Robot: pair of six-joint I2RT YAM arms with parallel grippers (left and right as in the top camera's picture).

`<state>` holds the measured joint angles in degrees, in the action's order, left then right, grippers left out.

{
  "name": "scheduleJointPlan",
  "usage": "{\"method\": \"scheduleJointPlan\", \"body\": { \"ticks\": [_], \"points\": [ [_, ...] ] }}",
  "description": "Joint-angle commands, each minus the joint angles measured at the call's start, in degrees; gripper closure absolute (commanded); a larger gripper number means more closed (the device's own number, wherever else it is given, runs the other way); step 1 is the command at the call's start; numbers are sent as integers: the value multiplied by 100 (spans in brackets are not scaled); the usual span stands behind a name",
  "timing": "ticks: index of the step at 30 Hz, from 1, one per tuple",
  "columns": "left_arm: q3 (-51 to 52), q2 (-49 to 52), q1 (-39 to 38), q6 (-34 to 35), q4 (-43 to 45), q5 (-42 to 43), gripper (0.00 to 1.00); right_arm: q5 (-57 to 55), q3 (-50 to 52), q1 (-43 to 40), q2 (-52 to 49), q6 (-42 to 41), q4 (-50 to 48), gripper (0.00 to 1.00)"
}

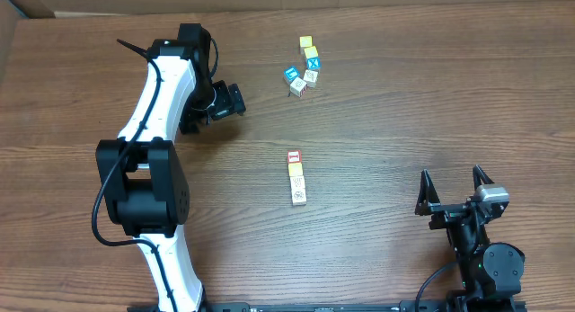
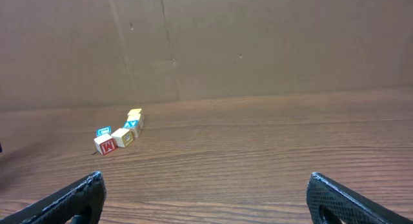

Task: Flip 4 blocks

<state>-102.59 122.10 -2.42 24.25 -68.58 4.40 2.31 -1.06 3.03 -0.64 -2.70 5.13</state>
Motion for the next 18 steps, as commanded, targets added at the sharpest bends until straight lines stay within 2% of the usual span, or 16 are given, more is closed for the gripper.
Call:
{"method": "scheduleJointPlan", "body": {
  "ticks": [1, 10, 18],
  "points": [
    [-118, 39, 0, 37, 4, -39, 0, -57, 61, -26, 48, 59, -37, 0],
    [-118, -691, -28, 37, 4, -39, 0, -57, 61, -26, 48, 59, -37, 0],
    [-118, -2844, -26, 37, 4, -37, 0, -57, 61, -26, 48, 59, -37, 0]
  ]
}}
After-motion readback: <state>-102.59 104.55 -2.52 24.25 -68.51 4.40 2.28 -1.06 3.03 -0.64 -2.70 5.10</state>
